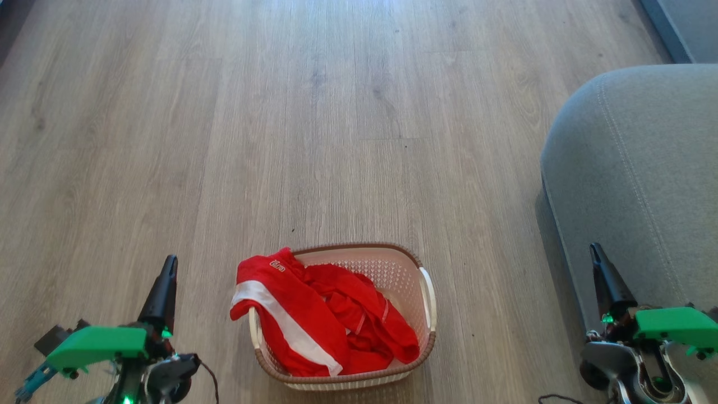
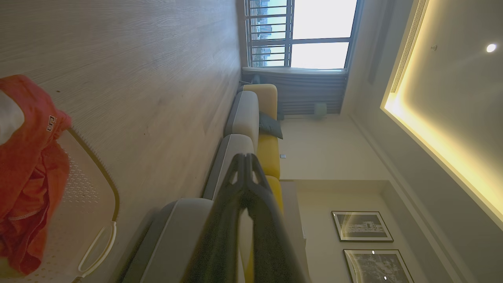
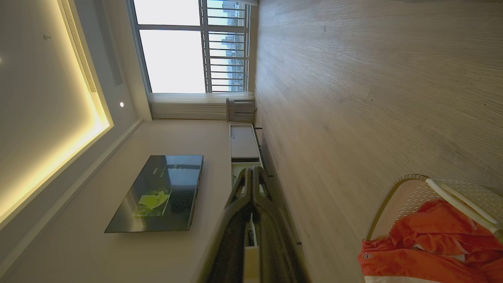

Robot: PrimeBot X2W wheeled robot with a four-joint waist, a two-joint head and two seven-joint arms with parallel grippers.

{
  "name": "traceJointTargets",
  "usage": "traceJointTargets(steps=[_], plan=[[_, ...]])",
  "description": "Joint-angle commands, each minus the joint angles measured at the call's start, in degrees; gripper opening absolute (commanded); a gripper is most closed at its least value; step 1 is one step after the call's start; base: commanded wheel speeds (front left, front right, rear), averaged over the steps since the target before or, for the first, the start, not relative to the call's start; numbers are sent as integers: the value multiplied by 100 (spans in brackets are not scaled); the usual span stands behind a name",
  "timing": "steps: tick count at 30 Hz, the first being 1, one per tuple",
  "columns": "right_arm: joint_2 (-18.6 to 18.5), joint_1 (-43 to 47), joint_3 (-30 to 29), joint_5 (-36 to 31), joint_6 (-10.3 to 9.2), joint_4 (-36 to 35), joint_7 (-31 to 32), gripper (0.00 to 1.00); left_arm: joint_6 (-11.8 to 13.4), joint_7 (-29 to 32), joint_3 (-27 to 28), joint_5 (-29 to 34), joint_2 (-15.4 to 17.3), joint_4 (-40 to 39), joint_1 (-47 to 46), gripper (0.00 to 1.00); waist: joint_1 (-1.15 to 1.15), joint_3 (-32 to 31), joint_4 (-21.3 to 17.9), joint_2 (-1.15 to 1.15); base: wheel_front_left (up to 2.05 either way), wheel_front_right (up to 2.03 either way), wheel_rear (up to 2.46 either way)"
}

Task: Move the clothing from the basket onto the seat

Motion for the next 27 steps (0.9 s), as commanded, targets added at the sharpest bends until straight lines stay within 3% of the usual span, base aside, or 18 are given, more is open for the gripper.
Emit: traceJointTargets(steps=[1,10,11,27], plan=[[-21,-321,101,34,0,-223,24,0,-53,42,191,-37,49,-192,-275,0,0,0,0,0,0,0,0],[-21,-321,101,34,0,-223,24,0,-53,42,191,-37,49,-192,-275,0,0,0,0,0,0,0,0],[0,0,0,0,0,0,0,100,0,0,0,0,0,0,0,100,0,0,0,0,0,0,0],[-71,-1,180,-288,1,115,-218,100,5,-226,-122,72,-3,47,57,100,0,6,0,0,0,0,0]])
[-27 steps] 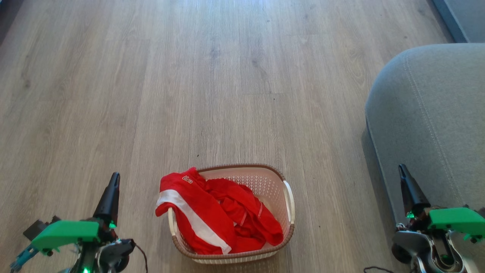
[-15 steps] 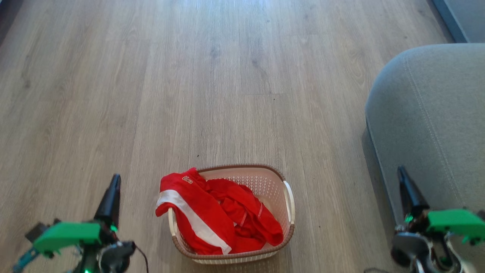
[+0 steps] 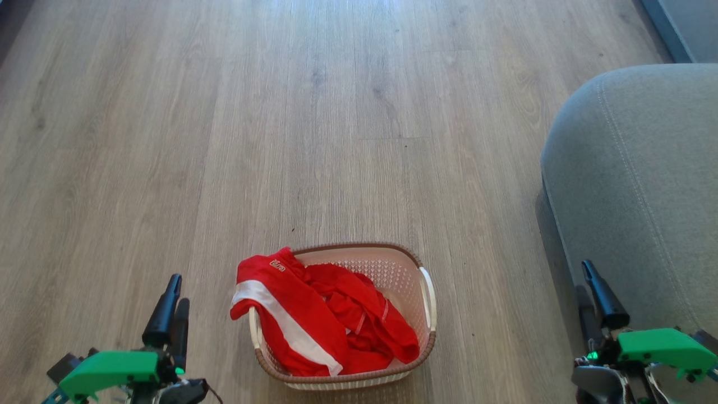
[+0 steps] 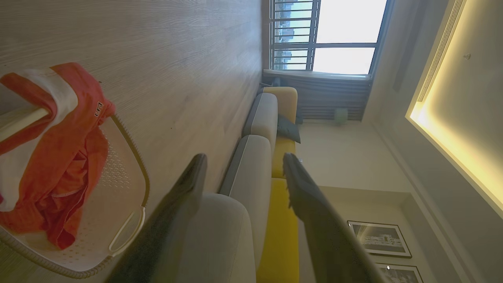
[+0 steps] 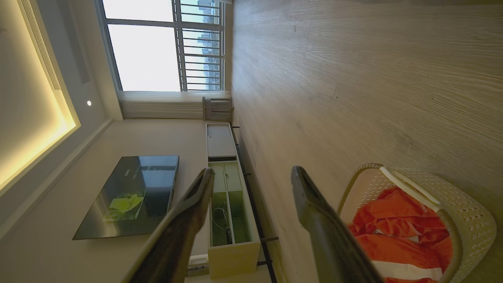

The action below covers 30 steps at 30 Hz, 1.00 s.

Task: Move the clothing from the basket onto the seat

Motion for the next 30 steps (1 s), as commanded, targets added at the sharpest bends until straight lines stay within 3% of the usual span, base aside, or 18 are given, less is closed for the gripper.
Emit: traceJointTargets(steps=[1,18,30], plan=[[-119,-254,41,-110,1,-173,-58,100,-9,-64,-10,77,35,-205,-238,100,0,-1,-1,0,0,0,0],[-156,-350,175,-2070,1,-412,-348,100,105,-349,-60,1362,43,-353,-301,100,0,4,-4,0,0,0,0],[-268,-447,391,-2984,1,-444,-535,100,222,-534,-165,2285,48,-502,-333,100,0,8,-11,0,0,0,0]])
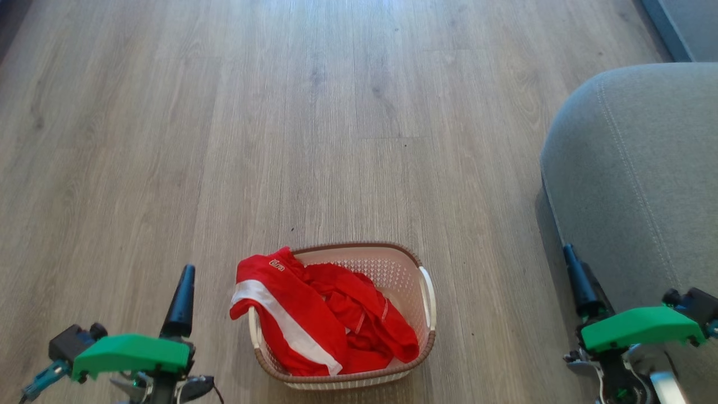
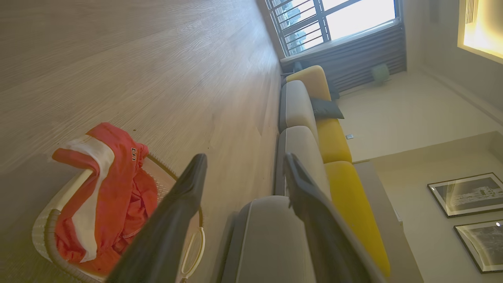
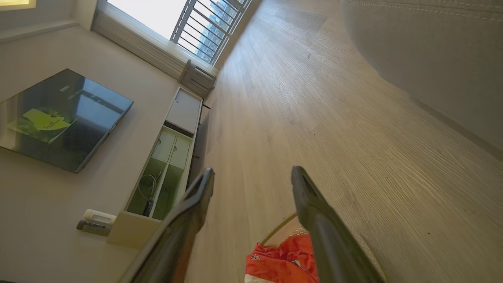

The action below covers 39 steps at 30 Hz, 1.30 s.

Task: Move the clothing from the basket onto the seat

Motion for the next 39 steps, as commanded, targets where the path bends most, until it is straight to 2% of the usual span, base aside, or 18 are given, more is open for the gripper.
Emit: traceJointTargets(steps=[1,39], plan=[[-120,-311,88,-197,1,-206,-71,100,25,-62,17,164,47,-232,-290,100,0,-2,-1,0,0,0,0],[-361,-407,752,-2884,0,-89,-733,100,239,-716,-97,2574,65,-564,-323,100,0,28,-85,0,0,0,0]])
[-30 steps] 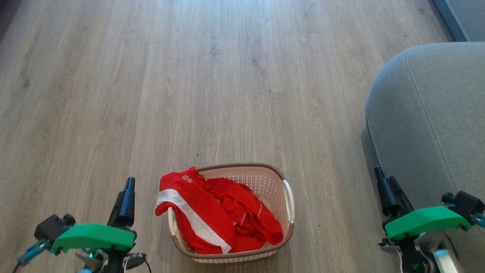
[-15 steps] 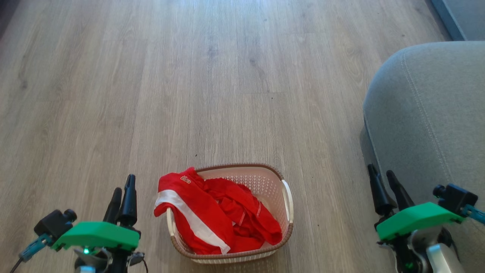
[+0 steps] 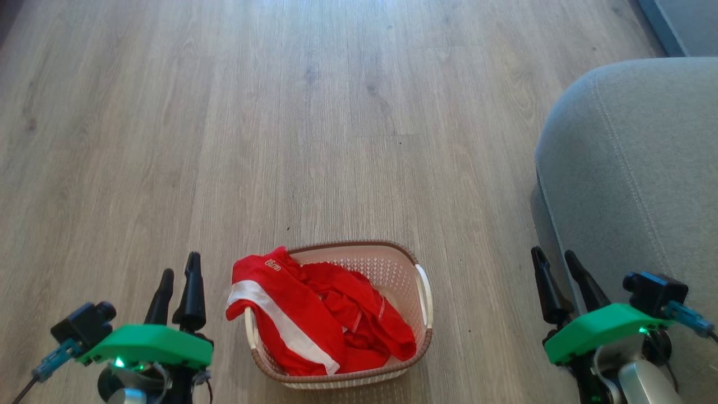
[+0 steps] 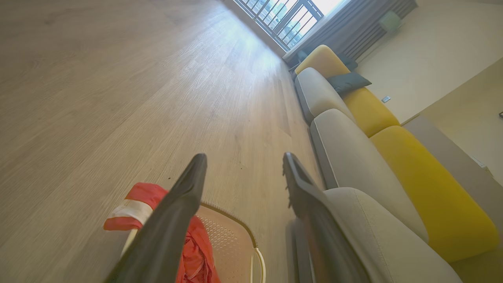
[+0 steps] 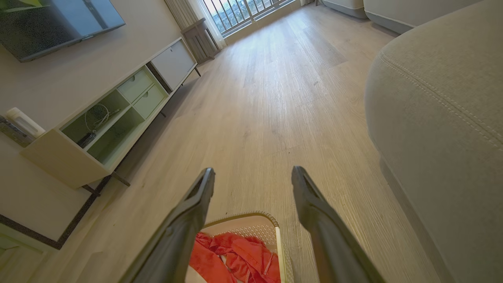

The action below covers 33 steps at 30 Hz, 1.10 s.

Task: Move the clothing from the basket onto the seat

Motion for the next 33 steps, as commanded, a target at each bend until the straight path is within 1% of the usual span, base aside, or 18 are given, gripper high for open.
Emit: traceJointTargets(steps=[1,18,33], plan=[[-130,-304,101,-197,-1,-163,-93,100,46,-90,78,196,62,-228,-311,100,0,5,-5,0,0,0,0],[-196,-354,225,-1294,-1,-148,-364,100,104,-358,65,1274,70,-319,-286,100,0,8,-45,0,0,0,0],[-134,-360,217,-2164,-1,-124,-618,100,128,-609,81,2344,77,-301,-268,100,0,21,-87,0,0,0,0]])
